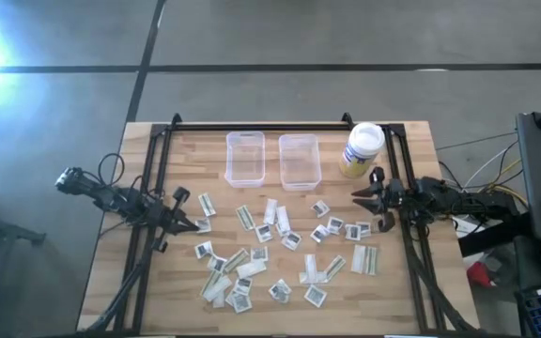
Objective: Pick & Place First Aid Supplies
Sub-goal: Put the green bandage pack into the left transparent bin
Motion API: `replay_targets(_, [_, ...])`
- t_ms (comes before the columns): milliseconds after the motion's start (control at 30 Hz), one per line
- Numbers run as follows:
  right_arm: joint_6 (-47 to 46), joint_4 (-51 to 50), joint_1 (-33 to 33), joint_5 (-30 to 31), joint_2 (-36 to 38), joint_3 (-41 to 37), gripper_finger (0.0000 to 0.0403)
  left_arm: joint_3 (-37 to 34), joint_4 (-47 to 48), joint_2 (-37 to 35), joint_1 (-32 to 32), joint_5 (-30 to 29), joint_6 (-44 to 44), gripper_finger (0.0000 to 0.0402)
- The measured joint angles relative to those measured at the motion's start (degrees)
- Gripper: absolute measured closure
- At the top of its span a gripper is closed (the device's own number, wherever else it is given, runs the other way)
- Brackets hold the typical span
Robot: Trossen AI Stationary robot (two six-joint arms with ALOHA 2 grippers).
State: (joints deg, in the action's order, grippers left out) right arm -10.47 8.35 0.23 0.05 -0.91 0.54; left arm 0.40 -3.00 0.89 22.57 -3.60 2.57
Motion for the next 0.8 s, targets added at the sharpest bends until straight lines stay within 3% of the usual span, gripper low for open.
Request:
replay_targets(233, [-4.0,9.3,0.0,0.1,0.0,0.0,0.0316,0.0,0.0,0.0,0.0,0.0,0.0,0.0401])
replay_targets(600, [-12.2,10.9,0.0,5.4,-1.4,0.0,0.0315,0.0,0.0,0.0,0.0,-0.2,0.7,0.0401])
replay_targets(800, [-17.2,12.0,0.0,5.6,-6.2,0.0,0.0282,0.0,0.0,0.0,0.0,-2.8,4.5,0.0401])
